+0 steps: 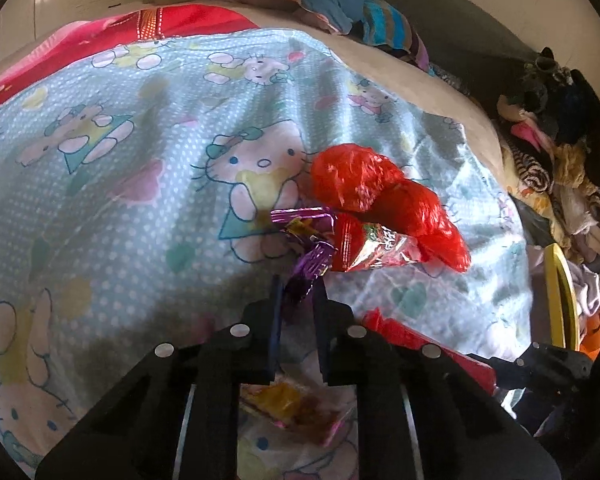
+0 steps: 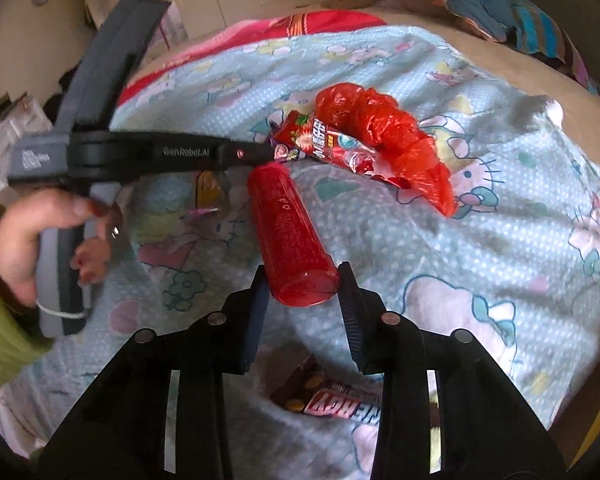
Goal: Collect trash
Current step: 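Grasp the red tube with the right gripper while the left gripper grasps the purple candy wrapper, then carry the red tube and purple wrapper over the yellow-rimmed bin, then open both grippers to drop the wrapper and red tube into the bin, then move both tools back over the remaining trash on the bed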
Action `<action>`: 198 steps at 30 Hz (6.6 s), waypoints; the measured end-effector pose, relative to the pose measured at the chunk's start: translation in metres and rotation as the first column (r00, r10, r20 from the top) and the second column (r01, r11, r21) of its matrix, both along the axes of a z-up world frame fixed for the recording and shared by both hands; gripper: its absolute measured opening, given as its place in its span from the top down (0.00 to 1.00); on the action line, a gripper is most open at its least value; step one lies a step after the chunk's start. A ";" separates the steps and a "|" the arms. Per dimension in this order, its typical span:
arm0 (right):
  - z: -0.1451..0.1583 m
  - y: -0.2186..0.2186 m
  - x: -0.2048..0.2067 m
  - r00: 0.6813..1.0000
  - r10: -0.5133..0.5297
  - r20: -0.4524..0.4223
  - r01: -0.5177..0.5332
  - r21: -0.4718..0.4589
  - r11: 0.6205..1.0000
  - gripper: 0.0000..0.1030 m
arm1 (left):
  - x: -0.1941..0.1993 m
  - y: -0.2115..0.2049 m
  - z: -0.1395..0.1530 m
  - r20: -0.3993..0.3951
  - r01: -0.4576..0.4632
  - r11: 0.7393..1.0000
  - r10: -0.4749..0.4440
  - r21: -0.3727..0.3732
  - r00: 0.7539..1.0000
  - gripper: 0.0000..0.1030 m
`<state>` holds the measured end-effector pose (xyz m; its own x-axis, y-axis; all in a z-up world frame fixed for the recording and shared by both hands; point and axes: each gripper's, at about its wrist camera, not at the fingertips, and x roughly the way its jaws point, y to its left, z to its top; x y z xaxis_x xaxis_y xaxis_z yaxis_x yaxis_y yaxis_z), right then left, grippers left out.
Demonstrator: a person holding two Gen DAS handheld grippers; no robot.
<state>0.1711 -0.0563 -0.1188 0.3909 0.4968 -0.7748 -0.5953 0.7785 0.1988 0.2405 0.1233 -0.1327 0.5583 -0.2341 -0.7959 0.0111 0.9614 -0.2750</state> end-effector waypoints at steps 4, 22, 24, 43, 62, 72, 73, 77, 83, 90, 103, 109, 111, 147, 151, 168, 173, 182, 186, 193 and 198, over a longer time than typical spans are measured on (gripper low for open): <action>0.008 -0.011 -0.008 1.000 -0.029 0.003 0.028 0.047 0.999 0.73 | -0.010 -0.006 0.003 0.022 0.014 1.000 -0.014 -0.020 1.000 0.91; 0.025 -0.054 -0.035 0.993 -0.119 -0.021 0.121 0.179 0.976 0.74 | -0.088 -0.007 0.045 0.160 -0.047 0.995 0.062 -0.093 0.985 0.92; 0.029 -0.056 -0.038 0.993 -0.119 -0.013 0.119 0.191 0.974 0.75 | -0.097 -0.007 0.051 0.174 -0.049 0.994 0.066 -0.100 0.983 0.92; 0.080 -0.108 -0.040 0.963 -0.252 0.095 0.211 0.314 0.926 0.77 | -0.121 -0.053 0.094 0.258 0.063 0.993 -0.035 -0.103 0.966 0.92; 0.093 -0.208 -0.037 0.869 -0.482 0.111 0.415 0.367 0.833 0.77 | -0.121 -0.137 0.105 0.274 0.257 0.963 -0.229 -0.074 0.934 0.92; 0.086 -0.249 -0.047 0.813 -0.574 0.093 0.505 0.378 0.776 0.77 | -0.125 -0.172 0.105 0.277 0.327 0.943 -0.302 -0.051 0.912 0.92; 0.086 -0.254 -0.048 0.809 -0.581 0.091 0.511 0.381 0.771 0.77 | -0.125 -0.174 0.105 0.277 0.333 0.942 -0.307 -0.048 0.910 0.92; 0.085 -0.264 -0.051 0.793 -0.602 0.088 0.530 0.387 0.755 0.77 | -0.128 -0.182 0.105 0.276 0.353 0.935 -0.330 -0.040 0.903 0.92; 0.084 -0.277 -0.054 0.771 -0.631 0.091 0.556 0.387 0.736 0.77 | -0.130 -0.194 0.104 0.271 0.382 0.924 -0.361 -0.029 0.893 0.92; 0.084 -0.296 -0.058 0.731 -0.675 0.099 0.597 0.385 0.703 0.77 | -0.132 -0.210 0.102 0.267 0.414 0.910 -0.395 -0.016 0.879 0.92; 0.081 -0.331 -0.064 0.667 -0.739 0.093 0.659 0.390 0.643 0.77 | -0.137 -0.243 0.097 0.254 0.484 0.875 -0.470 0.008 0.845 0.92; 0.077 -0.343 -0.065 0.647 -0.758 0.085 0.679 0.388 0.623 0.77 | -0.139 -0.261 0.094 0.242 0.518 0.855 -0.507 0.019 0.827 0.92; 0.076 -0.347 -0.066 0.642 -0.763 0.081 0.685 0.387 0.617 0.77 | -0.140 -0.267 0.093 0.240 0.527 0.850 -0.515 0.019 0.823 0.92; 0.039 -0.406 -0.075 0.526 -0.850 -0.004 0.804 0.330 0.496 0.77 | -0.129 -0.375 0.032 0.071 0.642 0.766 -0.643 0.047 0.762 0.92; 0.036 -0.409 -0.075 0.524 -0.851 -0.021 0.809 0.324 0.490 0.72 | -0.115 -0.380 0.032 0.053 0.622 0.782 -0.624 0.050 0.780 0.75; 0.043 -0.386 -0.075 0.546 -0.837 0.031 0.791 0.310 0.527 0.39 | -0.126 -0.325 0.057 0.171 0.475 0.878 -0.477 0.058 0.862 0.06; 0.051 -0.365 -0.076 0.582 -0.810 0.073 0.760 0.307 0.573 0.35 | -0.130 -0.304 0.072 0.243 0.401 0.910 -0.414 0.105 0.877 0.06; 0.066 -0.329 -0.078 0.647 -0.754 0.113 0.698 0.311 0.645 0.32 | -0.138 -0.264 0.099 0.342 0.283 0.952 -0.307 0.120 0.888 0.06; 0.072 -0.311 -0.079 0.676 -0.725 0.128 0.668 0.307 0.677 0.31 | -0.140 -0.250 0.105 0.365 0.236 0.964 -0.265 0.123 0.892 0.06; 0.071 -0.277 -0.081 0.732 -0.667 0.138 0.616 0.285 0.734 0.31 | -0.142 -0.222 0.111 0.393 0.159 0.979 -0.198 0.130 0.898 0.06; 0.069 -0.251 -0.083 0.774 -0.616 0.148 0.571 0.256 0.780 0.31 | -0.141 -0.202 0.111 0.400 0.108 0.987 -0.149 0.122 0.905 0.06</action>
<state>0.0883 -0.3077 -0.0498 0.7981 0.2343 -0.5551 -0.0701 0.9512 0.3006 0.0997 -0.0784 -0.0220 0.8079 -0.2603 -0.5287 0.2275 0.9654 -0.1277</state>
